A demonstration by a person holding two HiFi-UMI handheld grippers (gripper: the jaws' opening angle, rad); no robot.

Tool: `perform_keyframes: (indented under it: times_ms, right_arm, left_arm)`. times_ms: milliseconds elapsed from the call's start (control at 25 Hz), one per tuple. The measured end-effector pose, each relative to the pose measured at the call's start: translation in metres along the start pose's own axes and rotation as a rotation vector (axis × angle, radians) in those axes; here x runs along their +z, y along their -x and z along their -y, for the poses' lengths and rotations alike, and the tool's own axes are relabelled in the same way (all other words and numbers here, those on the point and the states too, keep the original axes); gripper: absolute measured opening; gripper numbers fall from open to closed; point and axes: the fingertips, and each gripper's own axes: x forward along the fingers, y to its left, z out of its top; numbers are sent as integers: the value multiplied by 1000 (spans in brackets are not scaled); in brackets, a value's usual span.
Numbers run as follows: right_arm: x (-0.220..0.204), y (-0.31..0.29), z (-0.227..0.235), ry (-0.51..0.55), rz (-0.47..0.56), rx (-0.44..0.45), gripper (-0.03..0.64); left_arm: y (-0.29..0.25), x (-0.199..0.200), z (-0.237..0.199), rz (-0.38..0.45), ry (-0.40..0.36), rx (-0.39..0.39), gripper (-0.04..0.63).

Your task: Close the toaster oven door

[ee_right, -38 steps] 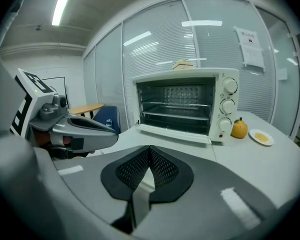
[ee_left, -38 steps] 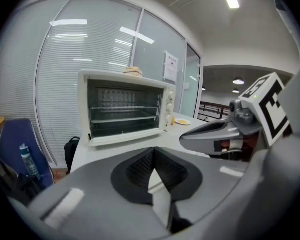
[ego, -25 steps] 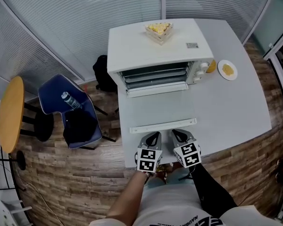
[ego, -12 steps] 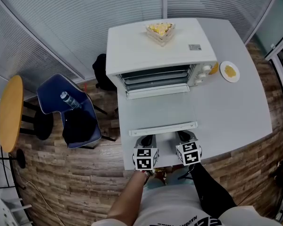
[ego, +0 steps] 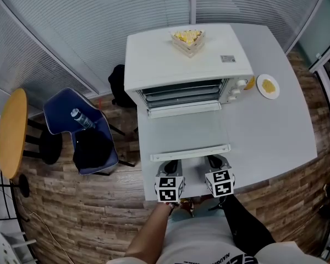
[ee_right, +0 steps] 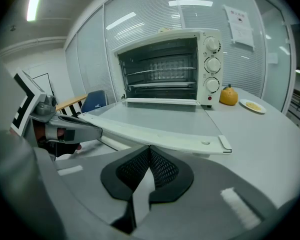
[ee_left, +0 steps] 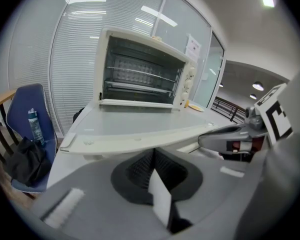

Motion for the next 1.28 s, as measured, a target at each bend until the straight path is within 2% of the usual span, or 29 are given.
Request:
perform_keyframes:
  times_ms: [360, 880, 1120, 1280]
  right_arm:
    - [28, 13, -1, 32, 98, -41, 3]
    - [92, 30, 6, 56, 241, -95, 3]
    - [121, 35, 8, 46, 304, -83, 2]
    - [142, 39, 9, 52, 344, -78, 2]
  left_arm:
    - [12, 28, 2, 91, -64, 23, 55]
    - [32, 96, 8, 236, -173, 55, 55]
    - [37, 124, 7, 260, -196, 89, 55]
    - [40, 145, 9, 309, -222, 91, 55]
